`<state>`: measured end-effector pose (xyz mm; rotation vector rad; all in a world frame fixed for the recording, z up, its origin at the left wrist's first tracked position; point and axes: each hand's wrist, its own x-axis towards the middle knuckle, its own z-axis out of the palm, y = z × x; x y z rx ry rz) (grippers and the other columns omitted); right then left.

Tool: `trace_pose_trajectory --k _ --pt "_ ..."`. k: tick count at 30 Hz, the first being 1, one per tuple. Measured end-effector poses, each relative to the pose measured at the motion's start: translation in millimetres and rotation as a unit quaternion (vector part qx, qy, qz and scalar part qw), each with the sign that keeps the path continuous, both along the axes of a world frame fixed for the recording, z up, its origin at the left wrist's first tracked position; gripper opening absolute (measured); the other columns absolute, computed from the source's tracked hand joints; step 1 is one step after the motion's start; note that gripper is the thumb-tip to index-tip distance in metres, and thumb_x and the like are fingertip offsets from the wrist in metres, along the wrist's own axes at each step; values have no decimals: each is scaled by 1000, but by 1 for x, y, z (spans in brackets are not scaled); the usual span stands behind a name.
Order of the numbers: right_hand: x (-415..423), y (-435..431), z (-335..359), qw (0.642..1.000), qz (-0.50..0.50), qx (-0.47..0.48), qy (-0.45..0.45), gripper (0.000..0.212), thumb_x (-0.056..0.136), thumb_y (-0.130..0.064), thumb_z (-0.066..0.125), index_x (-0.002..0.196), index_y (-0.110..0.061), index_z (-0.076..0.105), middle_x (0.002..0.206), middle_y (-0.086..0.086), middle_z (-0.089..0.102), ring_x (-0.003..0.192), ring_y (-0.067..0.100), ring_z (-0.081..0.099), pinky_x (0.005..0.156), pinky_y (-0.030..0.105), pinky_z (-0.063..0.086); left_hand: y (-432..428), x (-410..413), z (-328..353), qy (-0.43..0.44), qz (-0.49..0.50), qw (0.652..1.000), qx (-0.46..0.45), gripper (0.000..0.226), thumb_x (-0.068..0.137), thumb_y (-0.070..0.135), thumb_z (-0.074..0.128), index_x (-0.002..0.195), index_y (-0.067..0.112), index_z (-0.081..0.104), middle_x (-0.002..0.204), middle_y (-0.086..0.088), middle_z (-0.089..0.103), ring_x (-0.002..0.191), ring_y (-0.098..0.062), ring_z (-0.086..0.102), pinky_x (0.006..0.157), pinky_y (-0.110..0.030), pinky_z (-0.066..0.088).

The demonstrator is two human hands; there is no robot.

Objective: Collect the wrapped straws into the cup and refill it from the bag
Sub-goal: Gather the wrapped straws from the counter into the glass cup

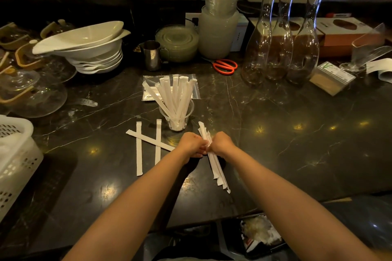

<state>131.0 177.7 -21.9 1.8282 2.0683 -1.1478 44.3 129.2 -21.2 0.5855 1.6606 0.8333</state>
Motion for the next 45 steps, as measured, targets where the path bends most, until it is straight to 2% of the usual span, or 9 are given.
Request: trace_pose_trajectory --k 5,8,15,19,24,30,37,40,45 --pt "5 -1 7 997 16 -33 68 31 83 -14 65 58 -11 46 59 1 42 52 11 37 47 21 29 -6 -5 3 17 -20 999 23 22 87 9 56 65 11 53 66 -6 58 57 -12 55 52 -18 49" --pt "6 -5 27 991 32 -33 129 10 83 -11 63 83 -1 62 67 2 49 58 11 44 51 19 34 -11 -10 18 61 -26 996 61 25 87 12 56 63 10 54 66 -4 57 60 -10 55 47 -11 48" --pt "-8 -2 92 968 112 42 222 25 86 -11 59 106 3 63 77 0 58 66 8 53 59 17 40 -14 -34 82 212 -63 958 182 19 87 17 57 68 17 55 71 3 56 71 -13 57 61 -16 44" --pt "-28 7 134 945 146 127 262 27 86 -14 59 110 -2 62 103 14 66 93 23 64 79 32 51 -8 -56 128 253 -58 929 265 15 86 13 57 96 2 63 76 4 59 72 -9 60 61 -17 49" --pt "-55 20 167 905 168 220 323 33 84 -17 64 113 -1 61 93 7 61 82 15 59 63 18 49 5 -80 166 306 -16 894 327 24 84 13 62 105 2 60 91 -5 62 76 -12 62 60 -17 53" --pt "-74 35 150 920 176 210 281 33 86 -17 61 114 0 60 84 6 59 58 5 53 46 11 46 16 -97 155 304 -18 911 278 28 82 8 62 110 2 57 97 -10 61 80 -18 63 59 -20 51" --pt "-78 40 120 951 154 128 235 27 87 -9 59 113 0 60 93 15 64 61 8 54 57 20 50 19 -100 120 273 -36 936 218 34 82 5 61 115 2 57 112 -21 64 95 -28 65 73 -32 54" --pt "-78 41 111 957 153 107 221 29 87 -9 59 114 0 58 85 11 60 60 10 55 56 19 49 19 -100 111 275 -50 940 196 35 82 5 61 116 1 57 114 -21 64 101 -30 64 73 -30 53" --pt "-76 40 103 959 172 126 186 29 86 -9 60 114 -1 58 97 17 64 69 16 60 58 21 50 17 -100 97 294 -73 940 154 36 84 6 60 119 0 57 116 -22 63 104 -31 63 72 -28 52"
